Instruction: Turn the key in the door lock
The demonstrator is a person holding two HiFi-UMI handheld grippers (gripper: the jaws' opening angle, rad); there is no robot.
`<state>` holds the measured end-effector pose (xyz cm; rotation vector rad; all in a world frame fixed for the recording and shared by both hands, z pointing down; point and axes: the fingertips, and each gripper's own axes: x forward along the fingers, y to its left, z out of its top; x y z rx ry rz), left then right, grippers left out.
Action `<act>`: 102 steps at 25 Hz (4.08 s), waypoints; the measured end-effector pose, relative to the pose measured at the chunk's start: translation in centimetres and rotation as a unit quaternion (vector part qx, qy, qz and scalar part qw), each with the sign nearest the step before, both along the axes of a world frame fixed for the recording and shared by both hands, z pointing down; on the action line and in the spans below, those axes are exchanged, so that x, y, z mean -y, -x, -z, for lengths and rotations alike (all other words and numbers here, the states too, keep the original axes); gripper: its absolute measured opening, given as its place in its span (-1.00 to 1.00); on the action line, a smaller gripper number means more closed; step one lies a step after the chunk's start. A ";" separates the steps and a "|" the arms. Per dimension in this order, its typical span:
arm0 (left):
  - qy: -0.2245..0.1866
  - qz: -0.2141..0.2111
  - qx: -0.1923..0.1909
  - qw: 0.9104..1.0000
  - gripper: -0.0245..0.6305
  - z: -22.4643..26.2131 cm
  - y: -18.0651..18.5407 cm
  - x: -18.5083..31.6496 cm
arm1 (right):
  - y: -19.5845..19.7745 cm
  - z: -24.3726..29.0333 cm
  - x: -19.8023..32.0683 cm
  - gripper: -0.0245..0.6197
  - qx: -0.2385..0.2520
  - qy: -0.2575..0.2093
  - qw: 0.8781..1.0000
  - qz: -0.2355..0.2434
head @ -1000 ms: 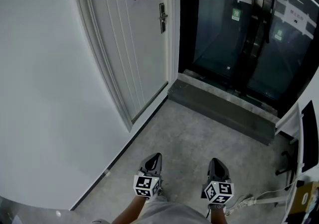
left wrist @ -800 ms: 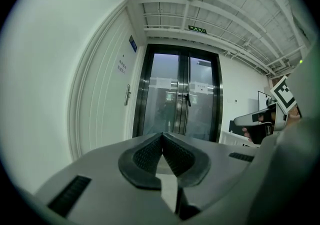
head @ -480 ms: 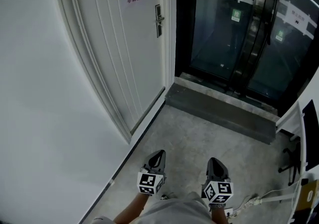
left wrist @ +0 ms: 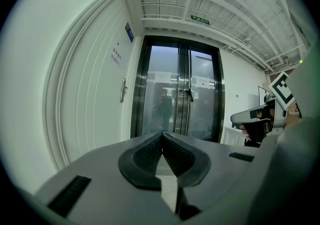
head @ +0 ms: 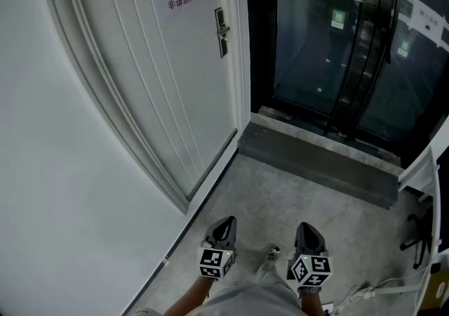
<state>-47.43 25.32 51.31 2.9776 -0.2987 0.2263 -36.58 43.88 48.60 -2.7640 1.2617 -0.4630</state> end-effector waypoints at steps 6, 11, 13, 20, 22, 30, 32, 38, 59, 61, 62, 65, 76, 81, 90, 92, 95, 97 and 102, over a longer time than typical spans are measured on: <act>-0.003 0.020 0.004 1.000 -0.90 0.9 -7.3 3.2 | -8.2 -0.3 4.8 -0.92 0.006 0.002 0.999 0.031; -0.008 0.058 -0.012 0.998 -0.90 2.4 -13.7 6.0 | -14.9 1.7 8.2 -0.92 -0.022 0.000 0.997 0.075; -0.006 0.067 -0.016 0.998 -0.90 2.5 -16.2 6.8 | -17.8 2.4 9.0 -0.92 -0.028 -0.005 0.996 0.080; -0.002 0.104 -0.029 0.994 -0.90 2.9 -21.9 9.2 | -26.0 2.3 11.5 -0.92 -0.025 -0.002 0.995 0.098; 0.000 0.113 -0.027 0.993 -0.90 2.8 -22.7 10.0 | -27.4 2.3 12.7 -0.92 -0.022 -0.005 0.994 0.105; 0.004 0.123 -0.009 0.992 -0.90 1.0 -26.3 15.6 | -30.8 0.8 18.1 -0.92 -0.013 0.000 0.993 0.113; 0.010 0.114 -0.005 0.993 -0.90 0.8 -28.1 17.2 | -32.4 0.6 19.4 -0.92 -0.010 0.003 0.994 0.106; 0.003 0.082 -0.028 0.996 -0.90 1.4 -35.7 23.2 | -38.5 1.8 25.0 -0.92 -0.027 -0.002 0.996 0.081; -0.006 0.066 -0.052 0.996 -0.90 3.2 -44.3 41.3 | -45.6 2.4 43.5 -0.92 -0.035 -0.005 0.996 0.077; -0.002 0.080 -0.045 0.996 -0.90 2.5 -43.8 42.2 | -45.6 2.1 44.9 -0.92 -0.031 -0.008 0.995 0.092; 0.000 0.087 -0.039 0.995 -0.90 2.0 -43.5 42.6 | -45.6 1.9 45.6 -0.92 -0.028 -0.009 0.995 0.100; 0.007 0.112 -0.023 0.993 -0.90 0.8 -43.0 43.9 | -46.2 1.1 47.6 -0.92 -0.024 -0.005 0.992 0.125; -0.017 0.198 -0.024 0.980 -0.90 2.3 -47.4 50.1 | -53.5 1.2 57.3 -0.92 -0.013 -0.022 0.977 0.211; -0.020 0.245 -0.028 0.969 -0.90 2.9 -50.4 52.6 | -57.1 1.4 61.9 -0.92 -0.028 -0.014 0.964 0.262; -0.037 0.311 -0.027 0.949 -0.90 3.1 -54.4 55.9 | -61.3 2.7 69.0 -0.92 -0.090 -0.012 0.929 0.358; -0.042 0.327 -0.030 0.944 -0.90 3.5 -55.1 56.4 | -61.7 3.2 70.3 -0.92 -0.121 -0.009 0.917 0.380; -0.051 0.352 -0.040 0.934 -0.90 4.3 -56.2 57.0 | -62.3 4.3 72.0 -0.92 -0.166 -0.004 0.896 0.411; -0.057 0.366 -0.043 0.928 -0.90 4.7 -56.8 57.2 | -62.7 4.9 73.1 -0.92 -0.184 -0.006 0.885 0.427; -0.055 0.400 -0.030 0.915 -0.90 4.7 -57.0 56.8 | -63.7 6.5 76.0 -0.92 -0.258 -0.015 0.859 0.442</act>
